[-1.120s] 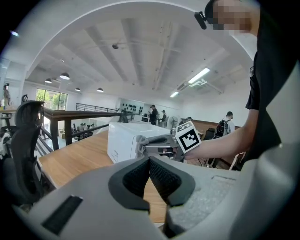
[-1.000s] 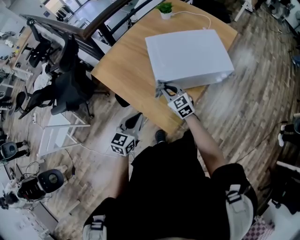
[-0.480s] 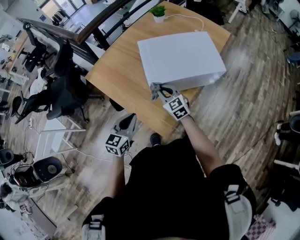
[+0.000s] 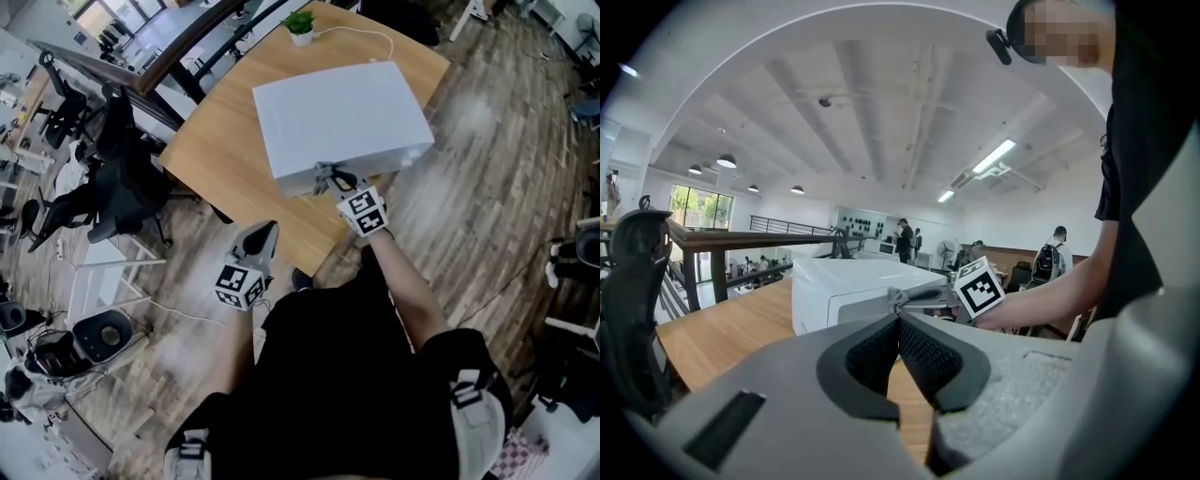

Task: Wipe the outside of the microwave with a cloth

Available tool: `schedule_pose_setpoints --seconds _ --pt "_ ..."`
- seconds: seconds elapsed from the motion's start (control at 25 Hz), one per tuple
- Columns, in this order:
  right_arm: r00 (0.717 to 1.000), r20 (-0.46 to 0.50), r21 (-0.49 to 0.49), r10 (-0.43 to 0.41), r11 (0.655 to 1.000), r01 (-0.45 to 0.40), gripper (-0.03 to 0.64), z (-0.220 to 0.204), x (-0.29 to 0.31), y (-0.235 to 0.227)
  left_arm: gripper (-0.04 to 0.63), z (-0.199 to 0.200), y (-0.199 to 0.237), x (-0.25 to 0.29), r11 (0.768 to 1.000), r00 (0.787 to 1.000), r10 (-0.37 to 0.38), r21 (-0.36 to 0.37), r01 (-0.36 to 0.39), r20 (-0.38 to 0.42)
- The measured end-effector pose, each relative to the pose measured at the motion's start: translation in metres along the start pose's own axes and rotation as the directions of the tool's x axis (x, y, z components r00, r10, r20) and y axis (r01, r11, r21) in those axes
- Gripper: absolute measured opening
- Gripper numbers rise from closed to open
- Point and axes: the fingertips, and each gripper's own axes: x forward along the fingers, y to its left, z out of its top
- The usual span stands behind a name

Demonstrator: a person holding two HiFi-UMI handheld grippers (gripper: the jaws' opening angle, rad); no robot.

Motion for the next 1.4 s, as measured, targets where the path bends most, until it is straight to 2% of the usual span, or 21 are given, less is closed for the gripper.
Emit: schedule_pose_setpoints --seconds 0.56,1.0,1.4 --pt "0.999 -0.003 0.026 -0.052 0.998 0.052 0.034 -0.03 -0.036 -0.07 0.002 0.005 -0.02 0.041 1.0 1.0 0.014 0.013 -0.014 -0.016" --pt "0.989 -0.027 0.077 -0.142 0.987 0.144 0.034 -0.057 -0.073 -0.139 0.002 0.016 -0.03 0.066 0.999 1.0 0.005 0.034 -0.005 -0.025" --pt "0.984 -0.027 0.102 -0.179 0.978 0.181 0.035 -0.072 -0.088 -0.167 0.002 0.02 -0.038 0.09 0.999 1.0 -0.009 0.04 0.01 -0.027"
